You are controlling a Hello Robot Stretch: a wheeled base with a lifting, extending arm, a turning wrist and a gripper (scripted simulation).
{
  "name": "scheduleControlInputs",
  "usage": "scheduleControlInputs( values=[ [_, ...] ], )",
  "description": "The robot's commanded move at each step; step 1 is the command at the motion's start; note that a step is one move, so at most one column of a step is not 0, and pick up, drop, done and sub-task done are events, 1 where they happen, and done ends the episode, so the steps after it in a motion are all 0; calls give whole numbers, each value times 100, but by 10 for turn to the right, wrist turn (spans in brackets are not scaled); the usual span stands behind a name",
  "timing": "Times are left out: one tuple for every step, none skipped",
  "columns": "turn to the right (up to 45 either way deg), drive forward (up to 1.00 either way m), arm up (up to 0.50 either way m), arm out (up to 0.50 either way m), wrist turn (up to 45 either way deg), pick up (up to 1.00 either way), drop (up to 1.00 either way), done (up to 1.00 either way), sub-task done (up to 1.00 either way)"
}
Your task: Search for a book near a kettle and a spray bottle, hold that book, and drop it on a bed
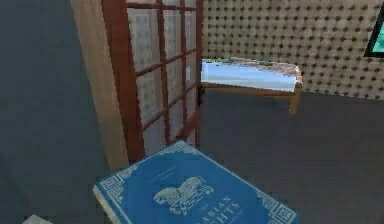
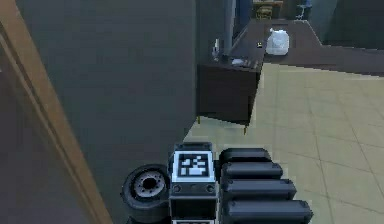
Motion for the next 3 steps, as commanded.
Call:
scheduleControlInputs(
  values=[
    [210, 0, 0, 0, 0, 0, 0, 0, 0],
    [0, 45, 0, 0, 0, 0, 0, 0, 0],
    [-30, 0, 0, 0, 0, 0, 0, 0, 0]
  ],
)
